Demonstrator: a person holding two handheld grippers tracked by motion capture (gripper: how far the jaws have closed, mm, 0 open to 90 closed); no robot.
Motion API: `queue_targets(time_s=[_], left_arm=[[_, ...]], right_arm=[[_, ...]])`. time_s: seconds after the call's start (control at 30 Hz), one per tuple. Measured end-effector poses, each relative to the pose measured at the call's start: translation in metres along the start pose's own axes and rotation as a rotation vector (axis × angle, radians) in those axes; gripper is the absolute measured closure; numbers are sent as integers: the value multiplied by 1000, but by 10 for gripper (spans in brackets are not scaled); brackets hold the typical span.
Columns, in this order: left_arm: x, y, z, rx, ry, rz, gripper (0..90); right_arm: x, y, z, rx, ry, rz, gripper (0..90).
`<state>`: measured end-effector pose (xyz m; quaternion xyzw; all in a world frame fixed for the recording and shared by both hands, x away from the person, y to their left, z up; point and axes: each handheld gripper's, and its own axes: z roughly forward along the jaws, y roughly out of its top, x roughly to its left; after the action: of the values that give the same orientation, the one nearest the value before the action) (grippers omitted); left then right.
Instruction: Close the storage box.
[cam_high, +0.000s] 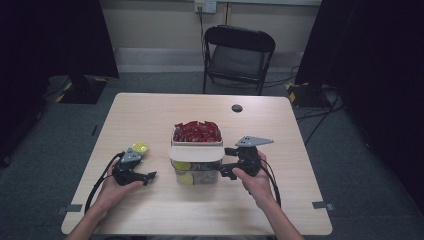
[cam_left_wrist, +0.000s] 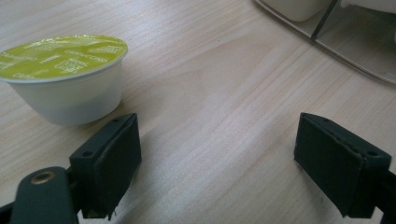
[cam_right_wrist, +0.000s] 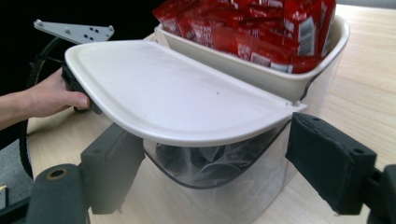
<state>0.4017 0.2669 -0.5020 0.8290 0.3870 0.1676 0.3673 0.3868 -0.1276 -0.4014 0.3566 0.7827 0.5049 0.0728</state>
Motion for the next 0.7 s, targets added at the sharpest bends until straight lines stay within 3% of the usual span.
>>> queue_targets(time_s=[0.7], left_arm=[[-1, 0, 0, 3, 4, 1, 147]], right_arm=[[5, -16, 6, 44, -13, -5, 184]])
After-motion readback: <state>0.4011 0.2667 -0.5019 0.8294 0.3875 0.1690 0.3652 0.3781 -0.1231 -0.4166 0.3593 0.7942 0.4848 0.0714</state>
